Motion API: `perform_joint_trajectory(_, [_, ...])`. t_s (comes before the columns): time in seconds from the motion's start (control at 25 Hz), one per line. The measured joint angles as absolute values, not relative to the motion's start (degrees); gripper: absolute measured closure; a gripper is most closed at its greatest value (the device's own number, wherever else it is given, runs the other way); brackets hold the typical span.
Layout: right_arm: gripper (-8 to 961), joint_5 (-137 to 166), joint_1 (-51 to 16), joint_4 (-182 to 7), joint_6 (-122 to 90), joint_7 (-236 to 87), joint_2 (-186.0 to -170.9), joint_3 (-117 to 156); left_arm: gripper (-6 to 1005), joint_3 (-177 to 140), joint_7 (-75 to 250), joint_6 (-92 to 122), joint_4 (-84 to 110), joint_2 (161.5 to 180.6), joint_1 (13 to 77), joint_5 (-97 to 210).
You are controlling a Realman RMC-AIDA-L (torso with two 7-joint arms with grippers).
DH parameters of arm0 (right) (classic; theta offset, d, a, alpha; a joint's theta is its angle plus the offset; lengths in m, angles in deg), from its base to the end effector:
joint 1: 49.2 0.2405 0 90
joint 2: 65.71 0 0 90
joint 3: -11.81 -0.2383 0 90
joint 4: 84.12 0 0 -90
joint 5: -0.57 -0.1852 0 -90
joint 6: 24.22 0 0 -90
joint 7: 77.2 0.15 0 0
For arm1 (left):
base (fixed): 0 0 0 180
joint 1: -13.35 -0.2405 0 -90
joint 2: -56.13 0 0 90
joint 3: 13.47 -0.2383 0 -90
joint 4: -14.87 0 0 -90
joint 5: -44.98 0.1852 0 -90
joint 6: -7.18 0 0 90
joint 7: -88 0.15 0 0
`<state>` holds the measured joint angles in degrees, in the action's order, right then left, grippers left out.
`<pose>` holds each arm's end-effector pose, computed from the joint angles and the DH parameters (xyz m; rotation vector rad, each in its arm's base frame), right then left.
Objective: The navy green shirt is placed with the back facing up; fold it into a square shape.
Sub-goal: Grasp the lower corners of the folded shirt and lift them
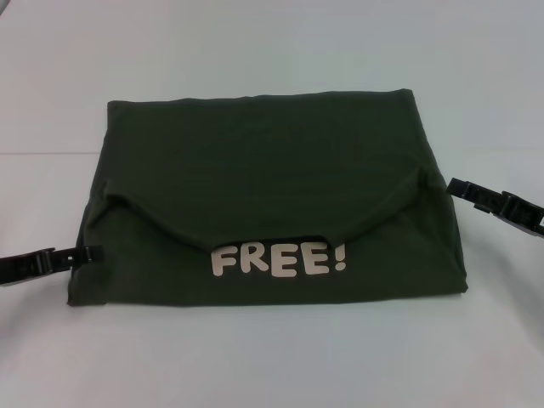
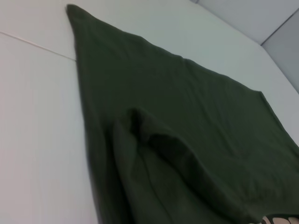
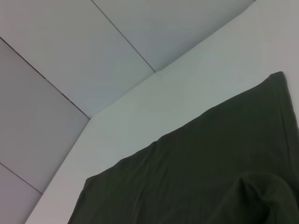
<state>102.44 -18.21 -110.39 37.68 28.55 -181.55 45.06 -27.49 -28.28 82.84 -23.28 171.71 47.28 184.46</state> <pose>0.2906 0.3577 0.0343 -1.9012 1.4569 0.8897 -0.3117 0.3348 0.0562 -2.0460 -1.5489 -0.5288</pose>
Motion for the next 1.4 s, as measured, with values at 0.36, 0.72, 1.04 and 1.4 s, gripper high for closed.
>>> perform_joint_trajectory(0.36, [53, 102.43, -18.18, -110.17, 37.65, 28.53, -181.59, 45.29, 176, -31.49, -28.80, 75.98, -21.89, 172.07, 48.27, 184.55])
perform_joint_trajectory(0.72, [53, 102.43, -18.10, -110.13, 37.65, 28.53, -181.65, 45.65, 182, -33.95, -29.40, 74.68, -20.32, 172.52, 48.48, 184.67])
perform_joint_trajectory(1.04, [54, 102.43, -18.09, -110.25, 37.65, 28.52, -181.63, 45.65, 187, -36.02, -31.74, 75.35, -19.66, 172.58, 48.70, 184.69])
perform_joint_trajectory(1.4, [54, 102.43, -18.33, -110.20, 37.65, 28.47, -181.70, 45.65, 222, -36.16, -31.72, 76.78, -20.10, 172.59, 48.91, 184.73])
